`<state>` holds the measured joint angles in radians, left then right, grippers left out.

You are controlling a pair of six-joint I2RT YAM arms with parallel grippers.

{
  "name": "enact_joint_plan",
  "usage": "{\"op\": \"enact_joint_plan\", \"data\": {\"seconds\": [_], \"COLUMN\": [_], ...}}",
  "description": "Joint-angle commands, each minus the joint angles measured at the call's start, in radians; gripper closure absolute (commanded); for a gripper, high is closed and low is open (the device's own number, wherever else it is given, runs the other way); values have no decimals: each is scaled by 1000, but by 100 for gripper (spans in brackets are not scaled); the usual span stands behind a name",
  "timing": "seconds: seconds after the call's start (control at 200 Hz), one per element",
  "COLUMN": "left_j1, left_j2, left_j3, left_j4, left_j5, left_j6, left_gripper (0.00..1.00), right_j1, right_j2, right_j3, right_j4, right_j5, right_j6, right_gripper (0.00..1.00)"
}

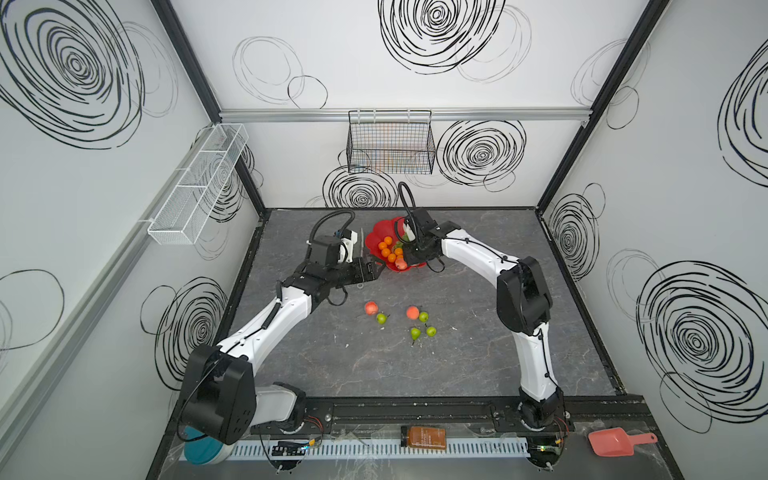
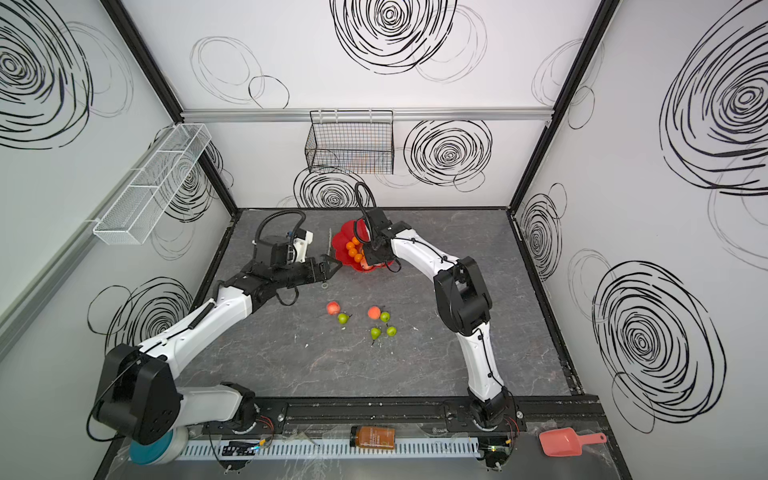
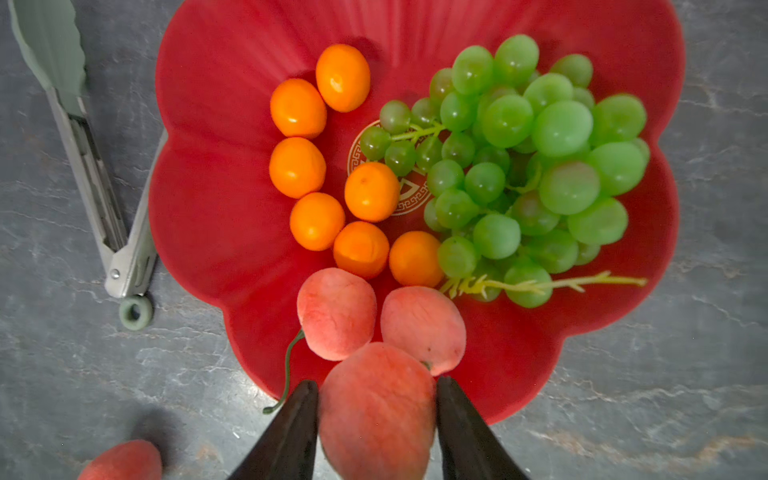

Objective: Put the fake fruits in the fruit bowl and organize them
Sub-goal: 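Lift and carry the peach over the red bowl with the right gripper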

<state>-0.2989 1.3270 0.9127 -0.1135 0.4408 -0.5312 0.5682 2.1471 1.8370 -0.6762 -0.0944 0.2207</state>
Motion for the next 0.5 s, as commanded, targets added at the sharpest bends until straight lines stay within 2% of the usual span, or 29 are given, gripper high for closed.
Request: {"op": "enact_joint_plan", "data": {"seconds": [0.0, 0.495], "left_j1": [10, 13], "left_j2": [0, 9], "left_j3": [3, -1], "left_j4": [51, 57], "left_j5": [17, 24], "left_j6": [10, 10], "left_gripper": [4, 4], "right_j1": [-4, 3], "right_j2": [19, 94], "right_j3": [43, 64], "right_j4": [-53, -45], "right_j5": [42, 19], "right_j6": [-62, -81], "right_gripper": [52, 52]}}
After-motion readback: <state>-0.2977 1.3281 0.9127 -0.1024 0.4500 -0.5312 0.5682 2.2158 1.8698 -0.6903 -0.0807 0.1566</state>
